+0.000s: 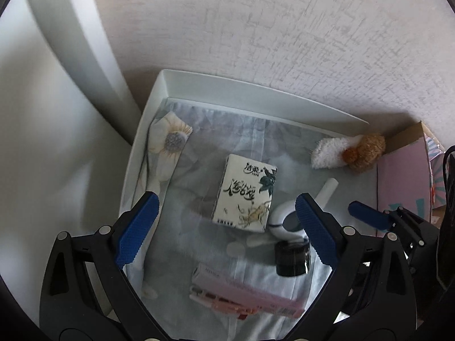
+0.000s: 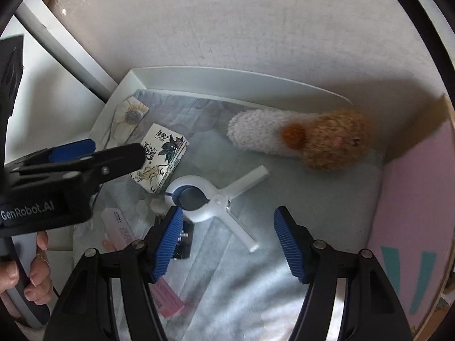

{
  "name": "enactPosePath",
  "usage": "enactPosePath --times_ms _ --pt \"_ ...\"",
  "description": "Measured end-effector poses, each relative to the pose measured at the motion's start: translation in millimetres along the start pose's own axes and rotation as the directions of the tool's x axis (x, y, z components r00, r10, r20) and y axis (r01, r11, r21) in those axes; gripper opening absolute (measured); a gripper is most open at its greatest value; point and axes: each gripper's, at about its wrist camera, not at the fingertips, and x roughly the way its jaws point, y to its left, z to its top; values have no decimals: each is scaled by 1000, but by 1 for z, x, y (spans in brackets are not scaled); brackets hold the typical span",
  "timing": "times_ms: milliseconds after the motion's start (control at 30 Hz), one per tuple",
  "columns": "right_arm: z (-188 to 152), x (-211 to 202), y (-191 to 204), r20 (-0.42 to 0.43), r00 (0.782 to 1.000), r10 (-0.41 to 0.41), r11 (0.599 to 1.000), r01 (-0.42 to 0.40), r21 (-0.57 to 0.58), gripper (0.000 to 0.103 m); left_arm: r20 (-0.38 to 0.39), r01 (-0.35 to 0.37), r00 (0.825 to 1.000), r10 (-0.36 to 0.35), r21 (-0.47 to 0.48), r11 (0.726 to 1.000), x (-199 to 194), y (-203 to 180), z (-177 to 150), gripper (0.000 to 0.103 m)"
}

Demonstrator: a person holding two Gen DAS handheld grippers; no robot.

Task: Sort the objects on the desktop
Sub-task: 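Grasp the white printed tissue pack with the left tool while the right tool grasps the white plastic clip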

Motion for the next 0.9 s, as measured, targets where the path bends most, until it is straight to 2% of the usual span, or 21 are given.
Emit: enactPosePath --times_ms 167,367,400,533,633,733,800,867,900 --pt "3 9 -5 -26 1000 -5 999 6 40 52 -9 2 1000 -2 22 1000 10 -5 2 97" --pt "4 13 0 -29 999 17 999 -15 50 49 -21 -12 1000 13 47 999 21 -10 0 94" --pt "5 14 1 -32 999 18 999 -16 52 44 -25 -14 1000 15 48 999 23 -10 0 93" --pt "7 17 13 -36 999 -37 999 37 9 36 -32 -14 999 16 36 999 30 -6 -3 87" --pt "7 16 19 -31 998 -50 999 50 -9 32 -24 -47 999 48 59 997 32 -7 -8 82" --pt "6 15 22 -25 998 -49 999 49 -9 29 -12 -74 997 75 85 994 32 -10 -12 71" --pt "5 14 23 -21 998 -51 999 51 -8 28 2 -95 995 95 95 991 31 -11 -14 55" --pt "4 10 23 -10 998 -61 998 61 -7 26 13 -112 994 111 98 989 29 -11 -15 45" --pt "4 7 24 1 998 -65 998 65 -7 25 14 -109 994 108 94 990 29 -9 -15 45"
